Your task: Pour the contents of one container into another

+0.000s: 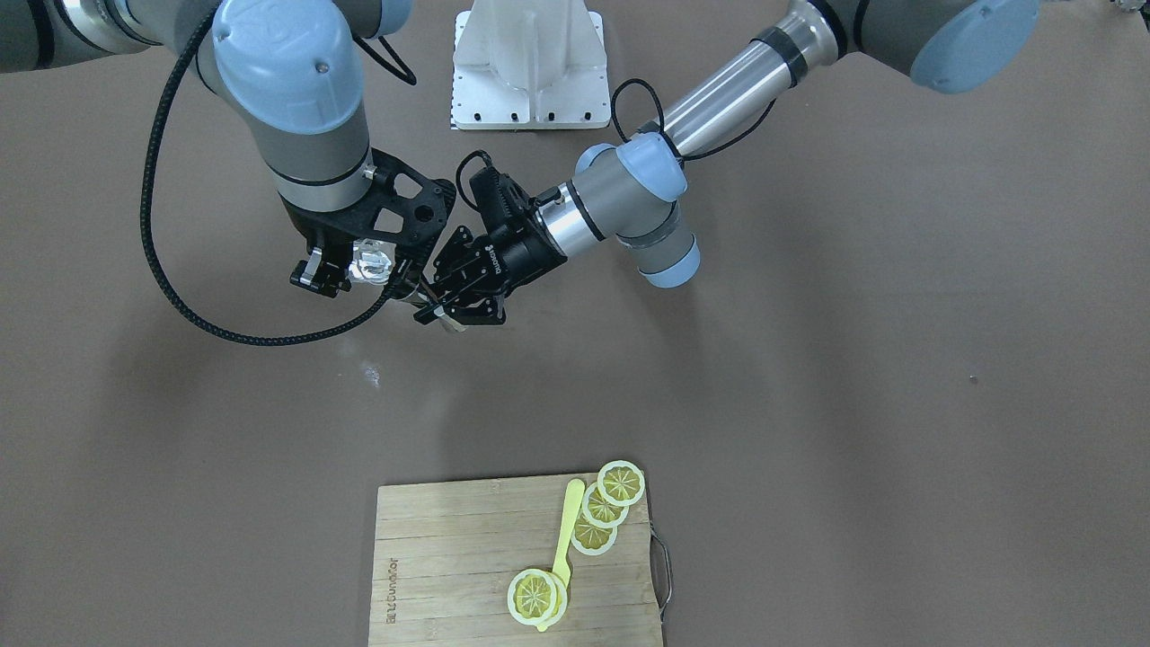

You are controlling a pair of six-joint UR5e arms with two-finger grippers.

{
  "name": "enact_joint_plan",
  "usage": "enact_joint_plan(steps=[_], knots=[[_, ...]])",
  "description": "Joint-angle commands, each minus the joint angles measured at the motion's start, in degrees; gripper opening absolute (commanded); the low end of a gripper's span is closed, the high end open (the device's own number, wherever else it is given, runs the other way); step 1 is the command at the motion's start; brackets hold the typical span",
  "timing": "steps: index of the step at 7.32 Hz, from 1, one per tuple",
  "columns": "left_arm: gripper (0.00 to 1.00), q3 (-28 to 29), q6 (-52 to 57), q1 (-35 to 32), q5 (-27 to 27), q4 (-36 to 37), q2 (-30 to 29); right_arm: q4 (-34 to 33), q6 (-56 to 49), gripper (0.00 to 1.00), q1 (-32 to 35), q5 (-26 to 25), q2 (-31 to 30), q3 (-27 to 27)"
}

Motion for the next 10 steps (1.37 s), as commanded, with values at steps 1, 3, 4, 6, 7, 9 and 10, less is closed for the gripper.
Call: enact_joint_plan(steps=[1, 3, 4, 6, 7, 9, 10], knots=[[0.00, 0.00, 0.00, 0.09, 0.09, -0.02, 0.00, -1.53, -0.21, 0.00, -0.56, -0.65, 0.64, -0.50], [0.00, 0.00, 0.00, 0.09, 0.09, -0.02, 0.00, -3.81, -1.26, 0.00, -0.65, -1.01, 1.61, -0.94], [0.00, 0.00, 0.00, 0.17, 0.09, -0.02, 0.00, -4.52, -1.79, 0.00, -0.83, -1.09, 2.13, -1.29], [0.00, 0.00, 0.00, 0.18, 0.09, -0.02, 0.00, -5.40, -1.88, 0.00, -0.83, -1.45, 2.49, -1.38], [0.00, -0.09, 0.00, 0.18, 0.09, -0.02, 0.00, -6.45, -1.97, 0.00, -0.92, -1.97, 3.36, -1.99], [0.00, -0.35, 0.00, 0.18, 0.09, -0.02, 0.00, -7.07, -2.14, 0.00, -1.09, -2.32, 3.98, -2.96], [0.00, -0.35, 0.00, 0.18, 0.09, -0.02, 0.00, -7.60, -2.23, 0.00, -1.09, -2.50, 4.25, -2.97]])
